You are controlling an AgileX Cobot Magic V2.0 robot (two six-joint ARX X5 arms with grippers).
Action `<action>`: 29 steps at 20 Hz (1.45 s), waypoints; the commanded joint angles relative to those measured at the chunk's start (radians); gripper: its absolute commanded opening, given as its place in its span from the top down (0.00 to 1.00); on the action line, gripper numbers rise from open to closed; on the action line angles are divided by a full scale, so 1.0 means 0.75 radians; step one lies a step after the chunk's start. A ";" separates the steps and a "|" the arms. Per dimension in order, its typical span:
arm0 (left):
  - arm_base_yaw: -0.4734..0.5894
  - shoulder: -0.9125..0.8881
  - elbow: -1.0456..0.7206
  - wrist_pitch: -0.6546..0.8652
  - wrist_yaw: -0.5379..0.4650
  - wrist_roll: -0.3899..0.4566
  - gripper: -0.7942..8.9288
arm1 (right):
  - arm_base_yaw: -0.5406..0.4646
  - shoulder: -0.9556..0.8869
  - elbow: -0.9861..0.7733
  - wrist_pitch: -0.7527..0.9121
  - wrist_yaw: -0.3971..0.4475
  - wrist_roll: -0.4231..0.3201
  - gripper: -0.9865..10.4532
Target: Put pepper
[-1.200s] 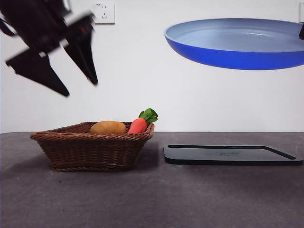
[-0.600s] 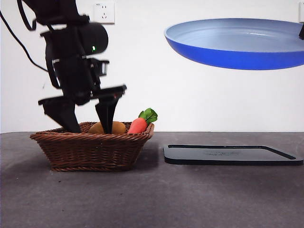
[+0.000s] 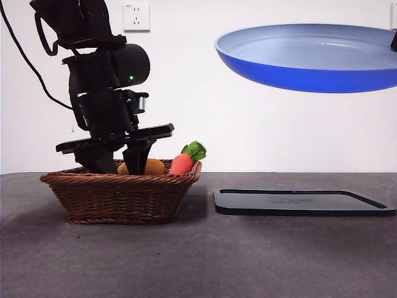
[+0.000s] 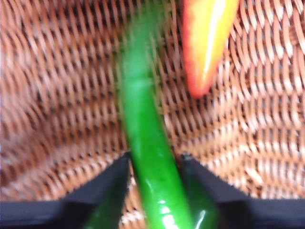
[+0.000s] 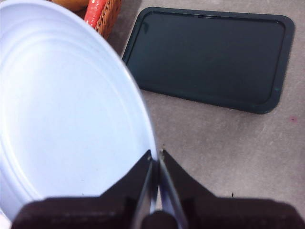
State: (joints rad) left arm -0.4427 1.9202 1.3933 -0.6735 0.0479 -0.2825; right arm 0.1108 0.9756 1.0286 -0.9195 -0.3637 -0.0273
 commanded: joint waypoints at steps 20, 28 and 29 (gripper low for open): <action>-0.057 -0.509 0.030 -0.045 0.198 -0.107 0.83 | 0.002 0.215 0.031 0.073 -0.058 0.054 0.91; -0.373 -0.503 0.028 -0.030 0.214 0.013 0.83 | 0.099 0.496 0.031 0.171 -0.076 0.202 0.91; -0.402 -0.475 0.028 -0.030 0.203 0.044 0.83 | 0.115 0.505 0.030 0.175 -0.076 0.214 0.91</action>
State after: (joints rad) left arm -0.7387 1.5433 1.3998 -0.7044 0.2062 -0.2821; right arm 0.1944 1.3441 1.0286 -0.8036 -0.4118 0.1101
